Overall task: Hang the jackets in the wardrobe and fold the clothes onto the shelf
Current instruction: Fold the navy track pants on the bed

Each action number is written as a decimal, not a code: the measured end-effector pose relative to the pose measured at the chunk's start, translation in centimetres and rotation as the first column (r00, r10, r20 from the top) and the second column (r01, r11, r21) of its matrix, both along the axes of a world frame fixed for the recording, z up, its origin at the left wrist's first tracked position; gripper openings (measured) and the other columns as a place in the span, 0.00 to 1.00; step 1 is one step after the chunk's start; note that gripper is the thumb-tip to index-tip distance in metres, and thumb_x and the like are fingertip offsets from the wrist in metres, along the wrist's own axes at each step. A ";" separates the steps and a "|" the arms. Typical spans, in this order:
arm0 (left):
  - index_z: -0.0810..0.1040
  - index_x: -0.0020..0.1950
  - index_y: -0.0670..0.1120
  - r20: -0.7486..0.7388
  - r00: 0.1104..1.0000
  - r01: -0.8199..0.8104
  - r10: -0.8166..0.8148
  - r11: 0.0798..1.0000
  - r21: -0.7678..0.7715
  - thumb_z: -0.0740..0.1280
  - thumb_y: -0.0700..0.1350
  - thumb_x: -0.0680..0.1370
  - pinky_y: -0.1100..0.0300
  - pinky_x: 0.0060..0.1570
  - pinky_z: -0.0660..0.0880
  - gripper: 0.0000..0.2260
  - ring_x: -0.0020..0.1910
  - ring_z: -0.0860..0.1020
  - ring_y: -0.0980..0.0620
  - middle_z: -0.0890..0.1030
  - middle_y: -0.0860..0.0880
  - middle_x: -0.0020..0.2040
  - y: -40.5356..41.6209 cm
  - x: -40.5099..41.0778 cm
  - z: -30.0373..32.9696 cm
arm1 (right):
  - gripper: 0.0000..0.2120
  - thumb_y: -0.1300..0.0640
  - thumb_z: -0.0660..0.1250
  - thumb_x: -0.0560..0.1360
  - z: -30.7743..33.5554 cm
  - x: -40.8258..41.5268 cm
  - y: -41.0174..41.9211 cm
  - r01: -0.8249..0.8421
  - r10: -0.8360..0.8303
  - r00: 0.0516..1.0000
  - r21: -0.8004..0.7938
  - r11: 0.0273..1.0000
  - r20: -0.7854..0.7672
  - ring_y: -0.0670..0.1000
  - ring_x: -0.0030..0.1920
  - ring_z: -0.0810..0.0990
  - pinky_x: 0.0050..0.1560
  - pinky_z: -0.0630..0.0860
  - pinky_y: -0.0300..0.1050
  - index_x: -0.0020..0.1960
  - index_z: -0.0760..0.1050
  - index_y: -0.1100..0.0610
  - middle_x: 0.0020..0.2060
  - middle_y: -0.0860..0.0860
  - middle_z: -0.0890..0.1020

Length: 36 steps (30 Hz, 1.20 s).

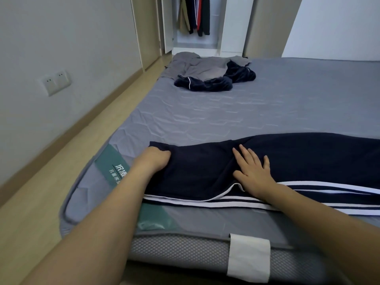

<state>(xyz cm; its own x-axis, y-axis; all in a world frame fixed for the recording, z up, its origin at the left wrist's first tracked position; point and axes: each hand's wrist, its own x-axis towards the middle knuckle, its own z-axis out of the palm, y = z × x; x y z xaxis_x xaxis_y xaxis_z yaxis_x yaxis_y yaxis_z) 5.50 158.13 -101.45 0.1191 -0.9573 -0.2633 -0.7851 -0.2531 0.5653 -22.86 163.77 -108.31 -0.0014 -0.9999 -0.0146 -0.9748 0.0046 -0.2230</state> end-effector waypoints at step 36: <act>0.68 0.62 0.48 0.767 0.071 0.994 -0.637 0.109 -0.002 0.58 0.45 0.80 0.53 0.35 0.66 0.11 0.45 0.79 0.42 0.77 0.45 0.52 12.8 -31.7 -2.0 | 0.31 0.55 0.62 0.70 6.0 -28.9 12.2 0.961 -0.949 0.111 0.210 0.179 0.296 0.60 0.68 0.63 0.69 0.61 0.52 0.72 0.60 0.59 0.70 0.58 0.61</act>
<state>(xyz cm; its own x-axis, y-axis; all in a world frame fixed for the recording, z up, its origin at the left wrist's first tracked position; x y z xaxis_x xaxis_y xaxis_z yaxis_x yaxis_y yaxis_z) -26.24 170.91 -103.41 -0.9216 -0.3808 -0.0755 -0.3540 0.9041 -0.2392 -51.80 175.92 -102.30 -0.9575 -0.1810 -0.2245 -0.0478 0.8672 -0.4956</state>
